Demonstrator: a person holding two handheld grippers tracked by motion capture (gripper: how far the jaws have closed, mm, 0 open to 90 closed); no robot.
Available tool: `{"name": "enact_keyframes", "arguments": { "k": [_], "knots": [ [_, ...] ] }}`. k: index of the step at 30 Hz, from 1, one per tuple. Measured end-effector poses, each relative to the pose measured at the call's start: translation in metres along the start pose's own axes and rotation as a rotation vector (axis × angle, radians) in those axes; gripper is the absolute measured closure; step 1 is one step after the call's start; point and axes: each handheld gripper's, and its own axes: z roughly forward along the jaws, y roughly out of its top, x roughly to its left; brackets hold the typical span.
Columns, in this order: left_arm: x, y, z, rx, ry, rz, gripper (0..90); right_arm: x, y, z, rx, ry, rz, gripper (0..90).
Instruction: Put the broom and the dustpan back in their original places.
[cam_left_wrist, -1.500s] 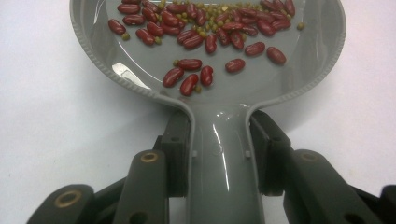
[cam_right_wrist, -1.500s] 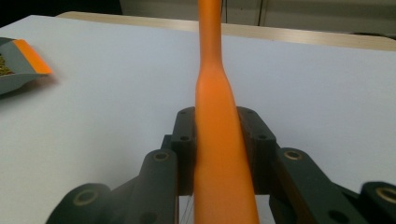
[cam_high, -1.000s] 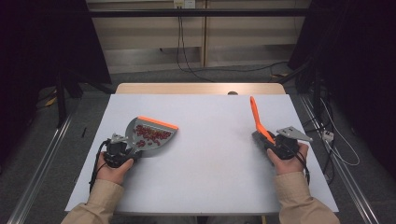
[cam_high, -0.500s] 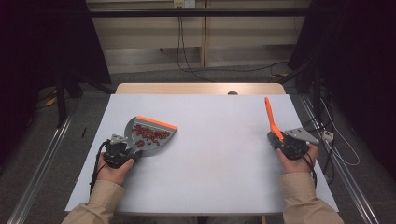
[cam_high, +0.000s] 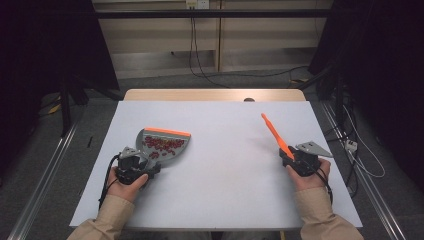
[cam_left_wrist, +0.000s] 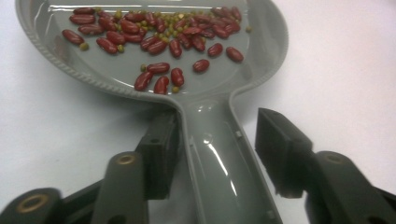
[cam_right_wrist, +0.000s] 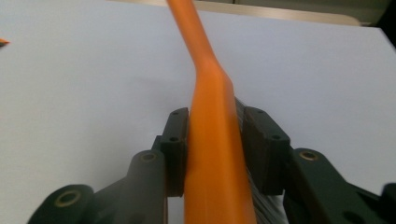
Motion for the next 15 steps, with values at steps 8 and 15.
{"name": "enact_keyframes", "arguments": {
  "k": [8, 15],
  "knots": [
    [-0.001, -0.003, -0.006, -0.067, -0.041, 0.024, 24.2, 0.021, -0.001, 0.002, -0.037, 0.196, 0.023, 44.4],
    [0.001, -0.008, -0.020, -0.151, -0.080, 0.059, 13.8, 0.018, -0.003, -0.008, -0.090, 0.251, 0.015, 29.7]
  ]
}}
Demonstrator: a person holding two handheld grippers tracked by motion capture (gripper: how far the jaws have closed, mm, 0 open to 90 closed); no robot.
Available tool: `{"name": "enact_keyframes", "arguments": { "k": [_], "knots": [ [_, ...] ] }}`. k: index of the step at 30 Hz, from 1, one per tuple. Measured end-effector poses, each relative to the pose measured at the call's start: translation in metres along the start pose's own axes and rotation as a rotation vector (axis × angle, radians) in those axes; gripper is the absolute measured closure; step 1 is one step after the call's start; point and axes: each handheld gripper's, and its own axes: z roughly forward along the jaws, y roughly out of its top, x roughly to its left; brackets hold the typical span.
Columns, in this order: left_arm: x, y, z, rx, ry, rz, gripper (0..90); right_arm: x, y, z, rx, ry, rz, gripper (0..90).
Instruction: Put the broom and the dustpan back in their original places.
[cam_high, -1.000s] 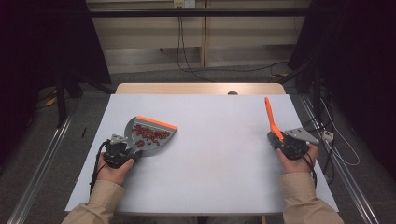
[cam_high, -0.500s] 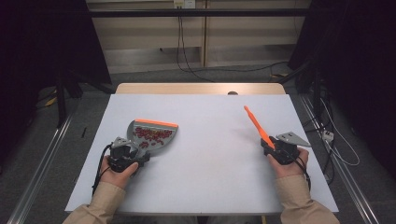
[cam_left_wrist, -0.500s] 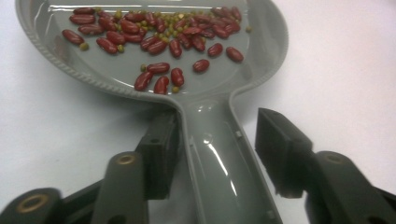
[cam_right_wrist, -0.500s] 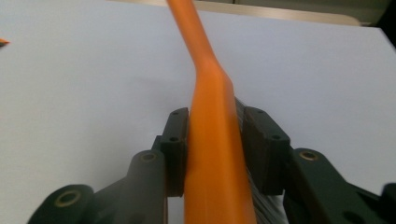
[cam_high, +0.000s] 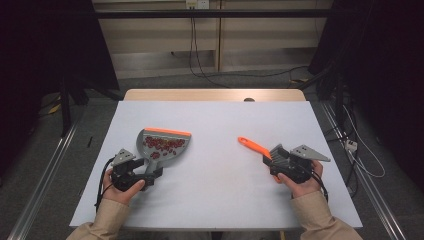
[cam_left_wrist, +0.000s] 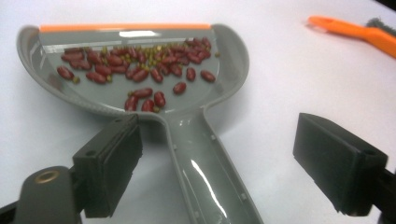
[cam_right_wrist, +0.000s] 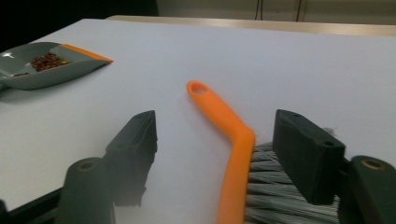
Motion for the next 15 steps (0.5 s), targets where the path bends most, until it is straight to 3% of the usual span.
{"name": "enact_keyframes", "arguments": {
  "k": [8, 13, 15],
  "knots": [
    [0.003, -0.006, -0.015, -0.057, -0.071, 0.045, 7.8, -0.003, -0.006, -0.013, -0.012, 0.029, -0.040, 23.2],
    [0.002, -0.007, -0.014, -0.069, -0.078, 0.053, 7.6, -0.006, -0.010, -0.017, -0.005, 0.024, -0.044, 22.6],
    [0.002, -0.007, -0.013, -0.070, -0.084, 0.075, 7.6, -0.006, -0.010, -0.018, -0.005, 0.026, -0.044, 22.2]
  ]
}}
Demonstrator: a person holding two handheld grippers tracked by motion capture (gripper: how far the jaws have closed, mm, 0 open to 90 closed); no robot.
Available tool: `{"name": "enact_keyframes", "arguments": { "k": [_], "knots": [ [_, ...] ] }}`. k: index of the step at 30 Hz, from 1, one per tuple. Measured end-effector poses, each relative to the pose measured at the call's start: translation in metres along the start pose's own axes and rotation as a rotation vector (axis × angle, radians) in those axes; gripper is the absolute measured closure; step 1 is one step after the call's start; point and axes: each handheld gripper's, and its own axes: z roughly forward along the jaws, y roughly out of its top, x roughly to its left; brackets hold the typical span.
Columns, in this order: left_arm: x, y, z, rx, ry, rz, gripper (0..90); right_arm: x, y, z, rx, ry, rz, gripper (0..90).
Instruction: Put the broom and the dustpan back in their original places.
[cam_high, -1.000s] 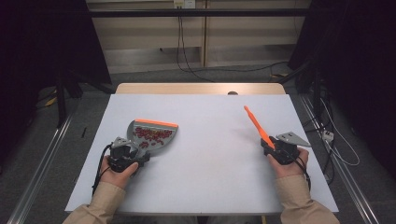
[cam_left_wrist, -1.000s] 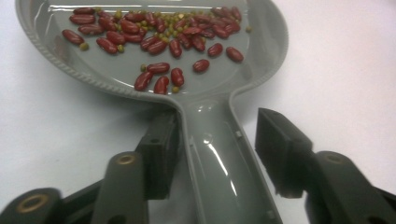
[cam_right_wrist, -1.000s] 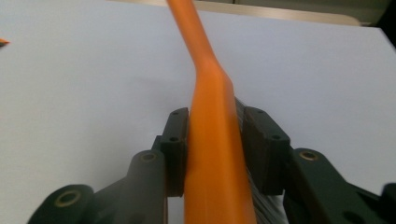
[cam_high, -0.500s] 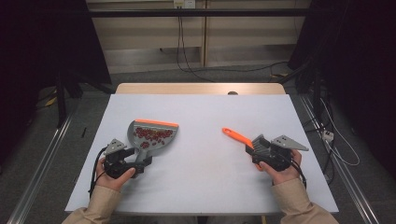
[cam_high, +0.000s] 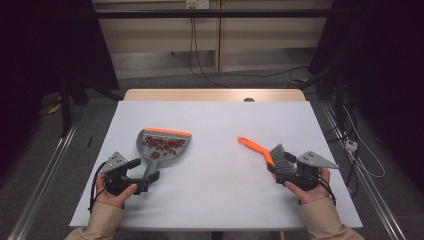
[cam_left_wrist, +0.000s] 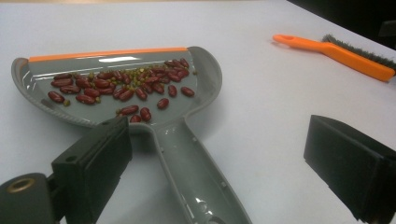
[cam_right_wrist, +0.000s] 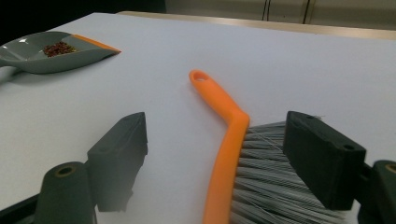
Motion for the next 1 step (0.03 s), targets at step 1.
{"name": "enact_keyframes", "arguments": {
  "k": [1],
  "knots": [
    [-0.0005, -0.0002, 0.0000, -0.002, -0.004, 0.004, 7.5, 0.0002, -0.0001, -0.0002, -0.005, 0.002, -0.003, 22.2]
  ]
}}
